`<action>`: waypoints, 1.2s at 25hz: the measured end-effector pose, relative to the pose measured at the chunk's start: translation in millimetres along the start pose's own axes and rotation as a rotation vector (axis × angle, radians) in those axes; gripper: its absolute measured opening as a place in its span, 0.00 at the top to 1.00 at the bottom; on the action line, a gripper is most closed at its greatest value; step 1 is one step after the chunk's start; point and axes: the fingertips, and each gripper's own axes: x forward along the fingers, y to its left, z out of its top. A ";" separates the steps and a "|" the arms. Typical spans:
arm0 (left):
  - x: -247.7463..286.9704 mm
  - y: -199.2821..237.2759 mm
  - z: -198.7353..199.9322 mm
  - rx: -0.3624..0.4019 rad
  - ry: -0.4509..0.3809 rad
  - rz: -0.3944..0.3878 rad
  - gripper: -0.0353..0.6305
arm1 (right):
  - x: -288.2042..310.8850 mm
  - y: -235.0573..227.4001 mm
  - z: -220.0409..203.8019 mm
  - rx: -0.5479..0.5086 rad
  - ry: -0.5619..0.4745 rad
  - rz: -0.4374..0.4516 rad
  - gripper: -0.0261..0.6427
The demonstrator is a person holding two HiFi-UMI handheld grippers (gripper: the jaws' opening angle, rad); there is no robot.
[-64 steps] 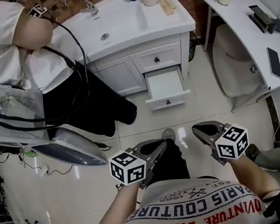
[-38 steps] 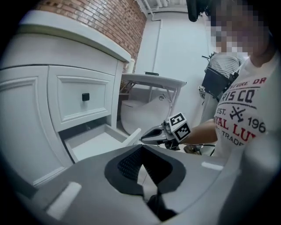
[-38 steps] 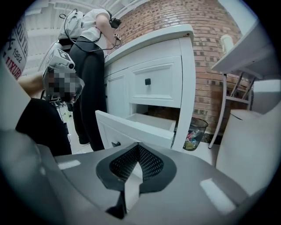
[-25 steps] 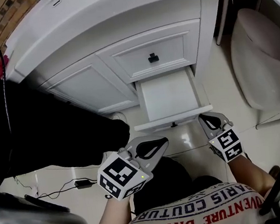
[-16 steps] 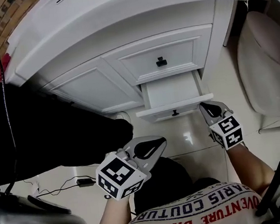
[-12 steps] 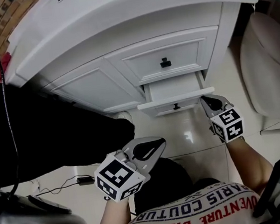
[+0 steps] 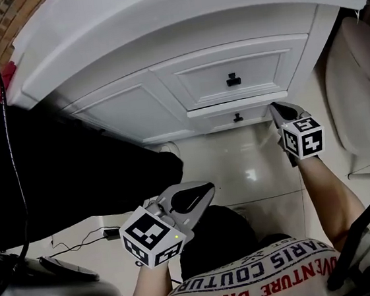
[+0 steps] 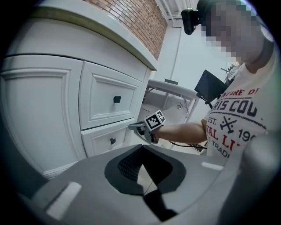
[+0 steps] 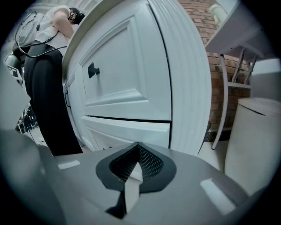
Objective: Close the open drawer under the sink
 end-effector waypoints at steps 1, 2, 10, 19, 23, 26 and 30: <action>-1.3 1.1 -0.9 -0.001 -0.001 0.003 0.97 | 2.1 -0.2 1.3 0.011 -0.002 -0.002 0.95; -2.1 1.6 -1.3 0.000 -0.001 0.004 0.97 | 3.7 -0.5 2.9 0.024 -0.005 -0.002 0.95; 1.9 -2.2 -3.1 0.010 0.005 -0.010 0.97 | 7.9 -3.0 9.1 0.097 -0.007 -0.015 0.95; 20.8 -6.9 -1.8 0.008 -0.003 -0.042 0.97 | 7.0 0.2 5.9 0.053 0.012 0.024 0.95; 39.6 -1.3 -6.6 0.006 0.001 -0.071 0.97 | -6.0 19.4 -10.1 0.033 0.059 0.094 0.95; 57.5 5.8 -8.7 0.002 0.010 -0.096 0.97 | -23.5 36.4 -20.2 0.020 0.097 0.156 0.95; 71.1 6.1 -1.6 0.031 0.039 -0.123 0.97 | -55.0 68.0 -15.2 -0.029 0.139 0.260 0.95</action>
